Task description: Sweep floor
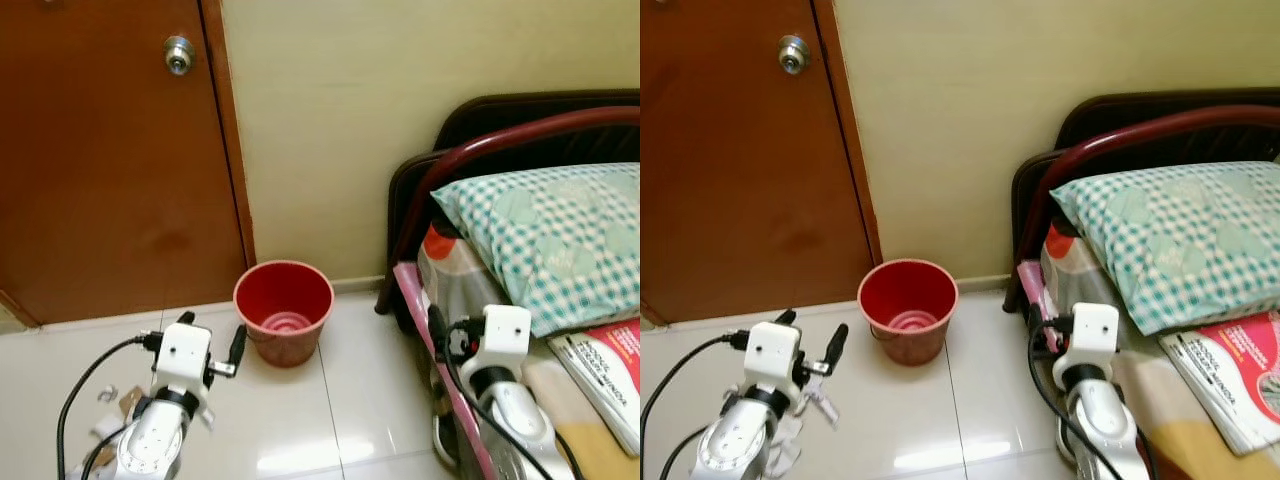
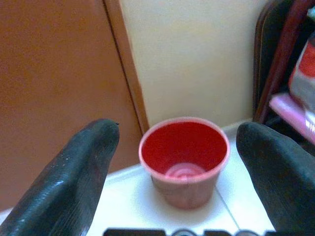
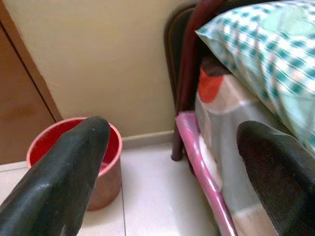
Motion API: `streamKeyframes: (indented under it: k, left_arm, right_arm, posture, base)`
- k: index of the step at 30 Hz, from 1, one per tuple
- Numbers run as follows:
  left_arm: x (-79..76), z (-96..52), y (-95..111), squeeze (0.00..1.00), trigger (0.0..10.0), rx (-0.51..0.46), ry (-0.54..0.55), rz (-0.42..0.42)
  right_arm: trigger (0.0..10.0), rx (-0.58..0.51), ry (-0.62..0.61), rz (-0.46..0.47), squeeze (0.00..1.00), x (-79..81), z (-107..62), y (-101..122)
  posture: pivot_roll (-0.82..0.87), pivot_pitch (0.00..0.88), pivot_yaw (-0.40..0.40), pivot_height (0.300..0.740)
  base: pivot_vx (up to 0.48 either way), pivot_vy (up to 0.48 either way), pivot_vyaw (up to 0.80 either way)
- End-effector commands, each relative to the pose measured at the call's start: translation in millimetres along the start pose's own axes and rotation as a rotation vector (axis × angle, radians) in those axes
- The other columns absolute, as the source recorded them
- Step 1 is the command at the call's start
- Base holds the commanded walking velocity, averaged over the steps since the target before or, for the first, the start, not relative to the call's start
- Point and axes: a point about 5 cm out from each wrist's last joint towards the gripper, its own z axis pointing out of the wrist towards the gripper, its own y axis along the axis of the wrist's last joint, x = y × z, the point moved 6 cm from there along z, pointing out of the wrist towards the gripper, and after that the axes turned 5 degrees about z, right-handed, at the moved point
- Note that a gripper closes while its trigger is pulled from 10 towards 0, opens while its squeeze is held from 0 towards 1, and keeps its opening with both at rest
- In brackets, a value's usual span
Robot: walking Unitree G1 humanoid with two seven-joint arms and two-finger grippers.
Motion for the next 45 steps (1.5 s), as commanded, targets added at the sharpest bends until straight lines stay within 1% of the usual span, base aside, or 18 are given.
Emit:
streamKeyframes:
  k: [1, 5, 8, 10, 11, 14, 15, 17, 21, 25, 27, 31, 33, 34, 37, 40, 42, 45]
  left_arm:
    - [-2.6, 7.5, 11, 0.00, 10.0, -0.028, -0.022, 0.005]
    - [0.8, 7.9, 4, 0.00, 10.0, -0.005, -0.002, 0.008]
    - [11.8, 11.7, 10, 0.00, 10.0, -0.027, 0.034, 0.030]
    - [19.2, 18.1, 6, 0.00, 10.0, -0.008, 0.053, 0.017]
    - [21.9, 19.7, 5, 0.00, 10.0, -0.004, 0.057, 0.021]
    - [24.7, 25.7, 10, 0.00, 10.0, -0.018, 0.066, 0.021]
    - [23.1, 28.7, 15, 0.00, 10.0, -0.029, 0.062, 0.017]
    - [18.2, 29.0, 14, 0.00, 10.0, -0.034, 0.044, 0.032]
    - [15.9, 19.7, 3, 0.00, 10.0, -0.009, 0.046, 0.021]
    - [27.1, 10.2, 8, 0.00, 10.0, -0.021, 0.120, -0.009]
    - [28.0, 8.2, 9, 0.00, 10.0, -0.037, 0.116, -0.007]
    - [23.0, 16.0, 10, 0.00, 10.0, -0.047, 0.093, 0.005]
    - [20.0, 22.9, 17, 0.00, 10.0, -0.073, 0.075, -0.002]
    - [22.2, 27.2, 24, 0.00, 10.0, -0.089, 0.080, 0.002]
    - [24.8, 28.8, 28, 0.00, 10.0, -0.086, 0.070, 0.005]
    - [21.9, 26.9, 24, 0.00, 10.0, -0.079, 0.055, 0.011]
    - [17.2, 26.5, 16, 0.00, 10.0, -0.053, 0.041, 0.010]
    - [20.7, 29.0, 16, 0.00, 10.0, -0.046, 0.052, -0.003]
  right_arm:
    - [10.0, -0.053, 0.008, -0.016, 0.00, -2.4, 9.8, 22]
    - [10.0, -0.058, -0.026, 0.008, 0.00, -15.7, 14.9, 31]
    - [10.0, -0.066, -0.024, -0.006, 0.00, -20.3, 16.6, 31]
    - [10.0, -0.063, -0.055, 0.004, 0.00, -28.2, 21.4, 28]
    - [10.0, -0.063, -0.070, 0.016, 0.00, -31.0, 22.5, 28]
    - [10.0, -0.073, -0.040, 0.004, 0.00, -25.1, 27.3, 35]
    - [10.0, -0.080, -0.010, -0.010, 0.00, -19.9, 29.7, 39]
    - [10.0, -0.081, -0.007, -0.011, 0.00, -19.1, 30.7, 39]
    - [10.0, -0.079, -0.016, 0.007, 0.00, -19.7, 25.0, 34]
    - [10.0, -0.070, -0.005, 0.004, 0.00, -14.3, 18.9, 29]
    - [10.0, -0.074, 0.001, -0.007, 0.00, -10.3, 20.6, 31]
    - [10.0, -0.091, -0.004, -0.024, 0.00, -12.3, 29.3, 42]
    - [10.0, -0.099, -0.020, -0.008, 0.00, -16.7, 34.9, 47]
    - [10.0, -0.103, -0.037, 0.015, 0.00, -18.6, 38.1, 51]
    - [10.0, -0.120, -0.023, 0.019, 0.00, -13.2, 38.1, 58]
    - [10.0, -0.111, -0.032, 0.026, 0.00, -13.2, 35.5, 55]
    - [10.0, -0.075, -0.052, 0.037, 0.00, -15.8, 35.6, 42]
    - [10.0, -0.057, -0.071, 0.100, 0.00, -16.9, 38.5, 39]
  posture:
    - [0.04, 0.067, -0.030, 0.740]
    - [0.05, 0.081, -0.032, 0.740]
    - [0.07, 0.077, -0.030, 0.740]
    - [0.08, 0.022, -0.052, 0.740]
    - [0.08, 0.022, -0.052, 0.740]
    - [0.08, 0.000, -0.053, 0.740]
    - [0.08, 0.001, -0.053, 0.740]
    - [0.08, 0.001, -0.057, 0.740]
    - [0.09, 0.025, -0.060, 0.740]
    - [0.11, 0.048, -0.054, 0.740]
    - [0.10, 0.051, -0.054, 0.740]
    - [0.08, 0.049, -0.057, 0.740]
    - [0.08, 0.044, -0.059, 0.740]
    - [0.08, 0.017, -0.053, 0.740]
    - [0.08, 0.020, -0.043, 0.740]
    - [0.08, 0.054, -0.046, 0.740]
    - [0.08, 0.060, -0.047, 0.740]
    - [0.08, 0.068, -0.046, 0.740]
  base:
    - [0.000, 0.000, 0.00]
    - [0.000, 0.000, 0.00]
    - [0.000, 0.000, 0.00]
    - [0.000, 0.000, 0.00]
    - [0.000, 0.000, 0.00]
    - [0.000, 0.000, 0.00]
    - [0.000, 0.000, 0.00]
    - [0.000, 0.000, 0.00]
    - [0.000, 0.000, 0.00]
    - [0.000, 0.000, 0.00]
    - [0.000, 0.000, 0.23]
    - [0.000, 0.000, 0.80]
    - [0.000, 0.000, 0.80]
    - [0.000, 0.000, 0.80]
    - [0.000, 0.000, 0.80]
    - [0.000, 0.000, 0.80]
    - [0.000, 0.000, 0.80]
    - [0.000, 0.000, 0.80]
